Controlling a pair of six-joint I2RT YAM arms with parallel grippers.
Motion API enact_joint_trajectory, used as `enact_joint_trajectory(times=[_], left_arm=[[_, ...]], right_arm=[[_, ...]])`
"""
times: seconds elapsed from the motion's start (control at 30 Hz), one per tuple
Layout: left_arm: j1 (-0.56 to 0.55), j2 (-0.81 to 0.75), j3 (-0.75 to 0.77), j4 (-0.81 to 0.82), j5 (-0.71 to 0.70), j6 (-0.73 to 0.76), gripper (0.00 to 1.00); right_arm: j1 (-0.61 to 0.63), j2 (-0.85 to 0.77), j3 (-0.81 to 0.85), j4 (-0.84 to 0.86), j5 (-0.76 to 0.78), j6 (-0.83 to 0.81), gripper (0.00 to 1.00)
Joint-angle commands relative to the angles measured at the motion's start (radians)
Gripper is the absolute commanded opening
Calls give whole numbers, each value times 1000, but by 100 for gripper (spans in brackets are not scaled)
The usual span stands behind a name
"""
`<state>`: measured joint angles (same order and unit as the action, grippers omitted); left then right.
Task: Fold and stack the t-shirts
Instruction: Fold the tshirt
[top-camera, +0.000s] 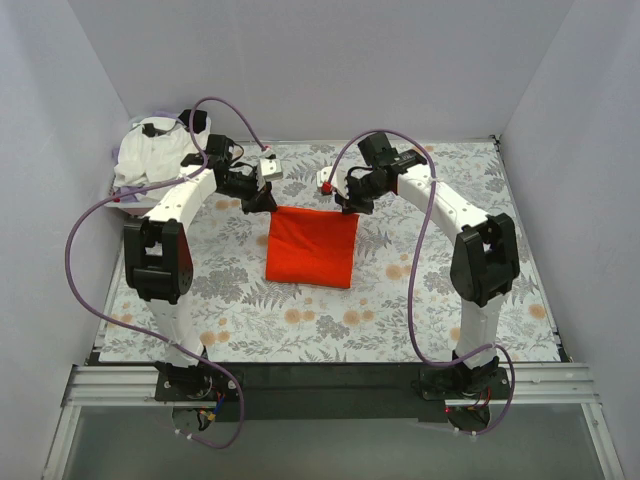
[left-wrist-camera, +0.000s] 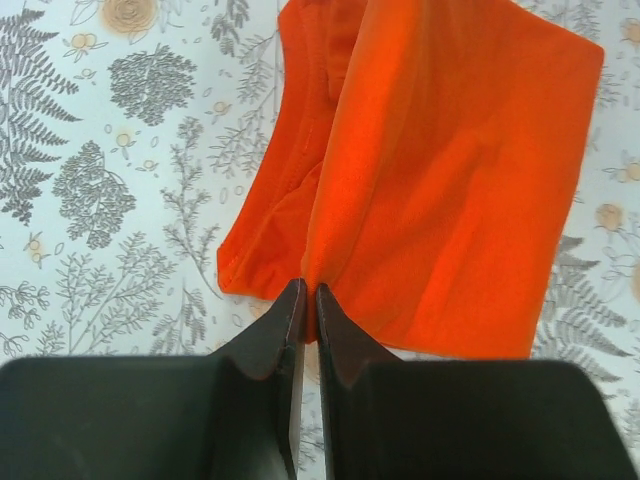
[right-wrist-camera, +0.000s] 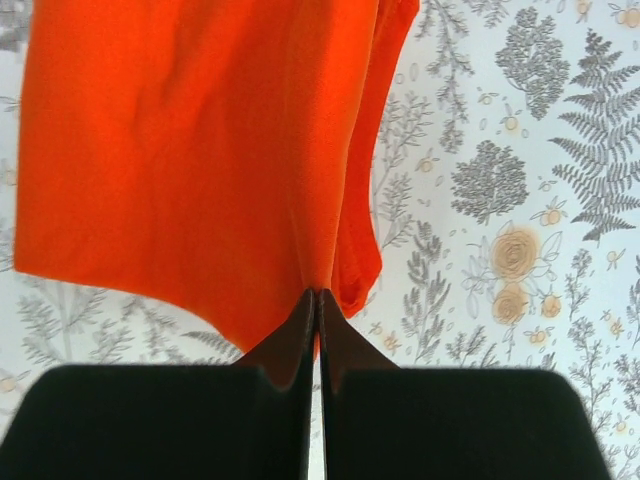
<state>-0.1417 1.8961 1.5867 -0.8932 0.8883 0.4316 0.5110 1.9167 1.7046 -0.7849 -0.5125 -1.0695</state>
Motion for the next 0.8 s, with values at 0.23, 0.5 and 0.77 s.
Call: enact_joint_trajectory(times=[0.23,0.5,0.77], left_arm=[[30,198,180,13,1,50,0],[30,251,200,100,4,6,0],[24,313,210,203,-26,-128,1]], right_arm=[[-29,246,253,-45,-3,-72,1],[-35,304,276,-37,46,-75,1],[-40,370,316,4,138,-49,1]])
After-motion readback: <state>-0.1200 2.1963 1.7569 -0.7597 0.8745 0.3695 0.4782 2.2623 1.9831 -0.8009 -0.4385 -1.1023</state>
